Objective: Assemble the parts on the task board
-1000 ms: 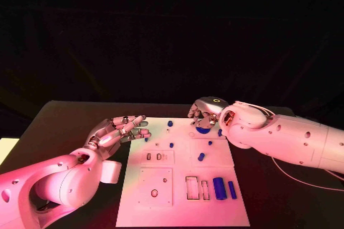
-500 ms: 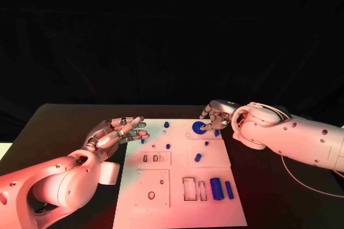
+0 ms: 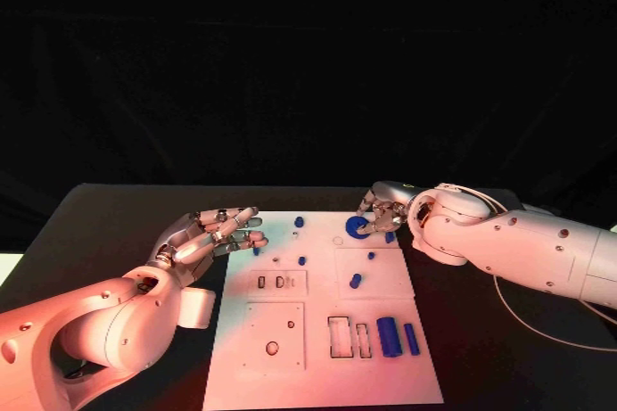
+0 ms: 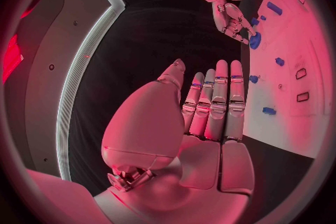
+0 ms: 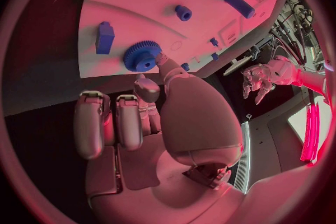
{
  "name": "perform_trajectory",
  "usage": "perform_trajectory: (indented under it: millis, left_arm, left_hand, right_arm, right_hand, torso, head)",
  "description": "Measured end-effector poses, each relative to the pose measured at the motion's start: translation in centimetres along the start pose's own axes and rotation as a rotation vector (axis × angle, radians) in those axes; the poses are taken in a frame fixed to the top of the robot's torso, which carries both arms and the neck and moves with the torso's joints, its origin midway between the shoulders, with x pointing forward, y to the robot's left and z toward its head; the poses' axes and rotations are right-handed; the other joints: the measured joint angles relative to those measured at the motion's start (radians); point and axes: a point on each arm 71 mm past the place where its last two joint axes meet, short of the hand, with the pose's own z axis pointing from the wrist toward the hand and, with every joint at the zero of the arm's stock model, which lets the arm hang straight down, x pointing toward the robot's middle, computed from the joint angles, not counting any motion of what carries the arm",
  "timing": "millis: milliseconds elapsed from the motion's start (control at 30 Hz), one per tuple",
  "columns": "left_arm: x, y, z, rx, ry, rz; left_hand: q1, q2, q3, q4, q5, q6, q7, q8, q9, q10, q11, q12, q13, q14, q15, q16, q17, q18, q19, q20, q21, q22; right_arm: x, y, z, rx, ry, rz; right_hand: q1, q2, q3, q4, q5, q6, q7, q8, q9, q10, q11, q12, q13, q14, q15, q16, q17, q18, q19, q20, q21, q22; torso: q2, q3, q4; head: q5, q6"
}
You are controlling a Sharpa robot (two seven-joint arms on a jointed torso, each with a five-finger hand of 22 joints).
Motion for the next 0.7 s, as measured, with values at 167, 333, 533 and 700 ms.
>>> perform_trajectory:
  millis: [167,333,533,700]
  left_arm:
    - [0.04,0.02,0.03,0.0,0.001,-0.001]
    - [0.0,0.02,0.04,-0.001,0.0,0.0]
    - [-0.01,0.03,0.04,-0.001,0.001,0.0]
    - [0.0,0.03,0.04,-0.002,0.001,-0.001]
  left_hand:
    - [0.0,0.0,0.0,0.0,0.0,0.0,0.0,0.0,0.0,0.0,0.0,0.0,0.0,0.0,0.0,0.0,0.0,0.0,0.0,0.0,0.0,0.0]
    - [0.0,0.0,0.0,0.0,0.0,0.0,0.0,0.0,0.0,0.0,0.0,0.0,0.0,0.0,0.0,0.0,0.0,0.0,0.0,0.0,0.0,0.0]
    - [0.0,0.0,0.0,0.0,0.0,0.0,0.0,0.0,0.0,0.0,0.0,0.0,0.0,0.0,0.0,0.0,0.0,0.0,0.0,0.0,0.0,0.0]
    - [0.0,0.0,0.0,0.0,0.0,0.0,0.0,0.0,0.0,0.0,0.0,0.0,0.0,0.0,0.0,0.0,0.0,0.0,0.0,0.0,0.0,0.0]
  right_arm:
    - [0.14,-0.04,0.19,0.008,0.008,-0.004]
    - [0.25,-0.13,0.28,0.015,0.017,-0.009]
    - [0.22,-0.23,0.4,0.022,0.022,-0.016]
    - [0.21,-0.07,0.58,0.022,0.022,-0.02]
  right_hand:
    - [0.0,0.0,0.0,0.0,0.006,0.0,0.0,0.003,0.0,0.008,0.0,0.022,0.024,0.0,0.0,0.006,0.0,0.0,0.0,0.0,0.002,0.005]
    - [0.004,0.004,-0.002,0.002,0.006,0.0,0.0,0.003,0.0,0.009,0.001,0.034,0.038,0.0,0.0,0.006,0.0,-0.002,0.0,0.0,0.004,0.009]
    - [0.009,0.009,-0.003,0.003,0.012,0.001,0.001,0.008,0.0,0.017,0.001,0.057,0.063,0.0,0.0,0.009,0.0,-0.015,0.004,0.004,0.008,0.014]
    - [0.024,0.024,0.001,-0.001,0.011,0.015,0.001,0.013,0.0,0.033,-0.002,0.092,0.1,0.0,0.0,0.019,0.0,-0.015,0.004,0.004,0.015,0.024]
  torso:
    - [0.0,-0.0006,0.0004]
    - [0.0,-0.0006,0.0004]
    - [0.0,-0.0008,0.0003]
    - [0.0,-0.0008,0.0005]
  head:
    - [0.0,-0.002]
    - [0.0,-0.004]
    - [0.0,-0.005]
    - [0.0,-0.008]
